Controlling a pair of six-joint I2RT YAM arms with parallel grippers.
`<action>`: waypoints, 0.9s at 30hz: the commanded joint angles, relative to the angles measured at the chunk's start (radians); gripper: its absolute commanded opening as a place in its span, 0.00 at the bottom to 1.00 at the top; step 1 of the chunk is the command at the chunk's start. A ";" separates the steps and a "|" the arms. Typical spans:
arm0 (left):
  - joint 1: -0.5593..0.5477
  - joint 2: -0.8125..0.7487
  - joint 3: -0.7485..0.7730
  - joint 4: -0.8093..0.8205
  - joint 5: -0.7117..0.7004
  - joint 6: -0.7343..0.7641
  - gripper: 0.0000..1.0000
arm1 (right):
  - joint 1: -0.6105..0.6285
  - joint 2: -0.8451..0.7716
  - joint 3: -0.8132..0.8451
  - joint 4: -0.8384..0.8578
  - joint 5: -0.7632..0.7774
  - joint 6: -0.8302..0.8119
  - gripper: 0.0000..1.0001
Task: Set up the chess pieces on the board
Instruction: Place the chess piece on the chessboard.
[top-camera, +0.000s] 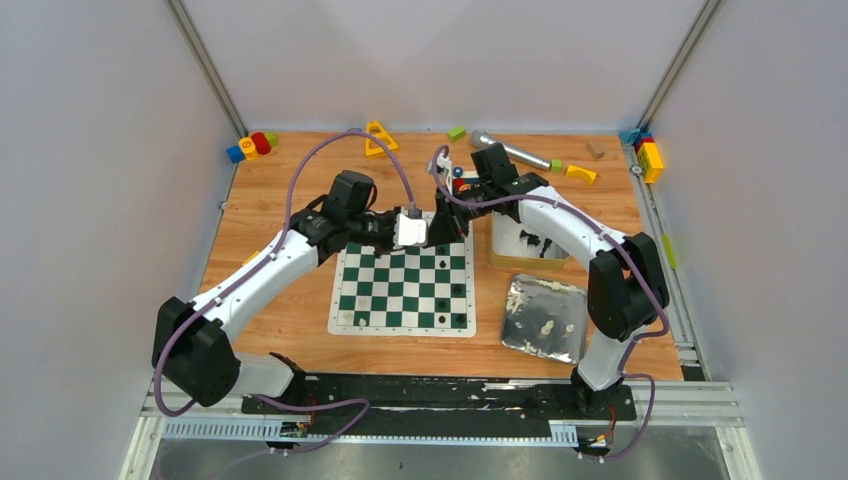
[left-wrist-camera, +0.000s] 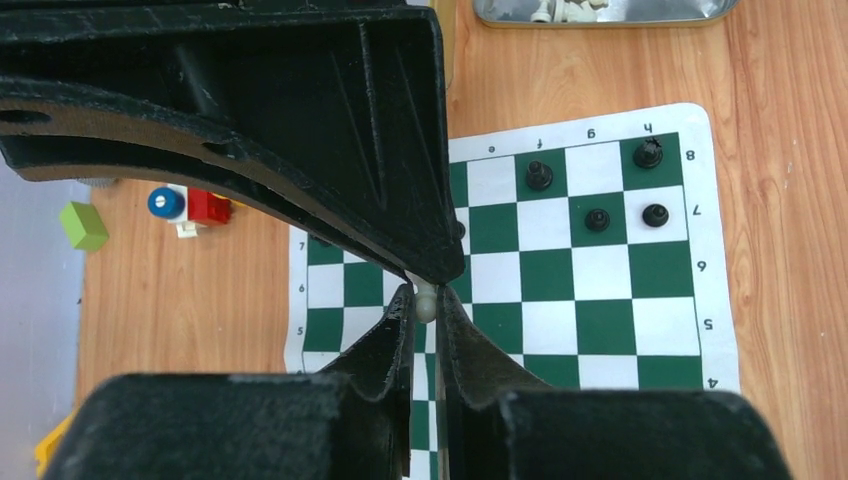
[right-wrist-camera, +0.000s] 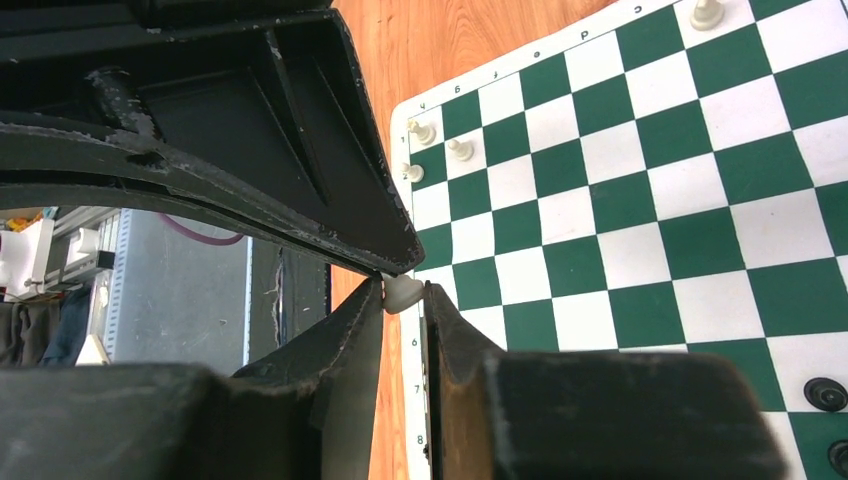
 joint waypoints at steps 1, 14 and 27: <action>-0.009 -0.012 0.047 -0.057 -0.016 0.024 0.00 | -0.011 -0.013 0.028 0.028 -0.016 0.007 0.27; -0.009 -0.020 0.041 -0.366 -0.369 0.030 0.00 | -0.143 -0.165 -0.078 -0.004 0.024 -0.050 0.61; -0.009 0.181 -0.011 -0.435 -0.541 -0.115 0.00 | -0.228 -0.259 -0.201 -0.013 0.063 -0.096 0.60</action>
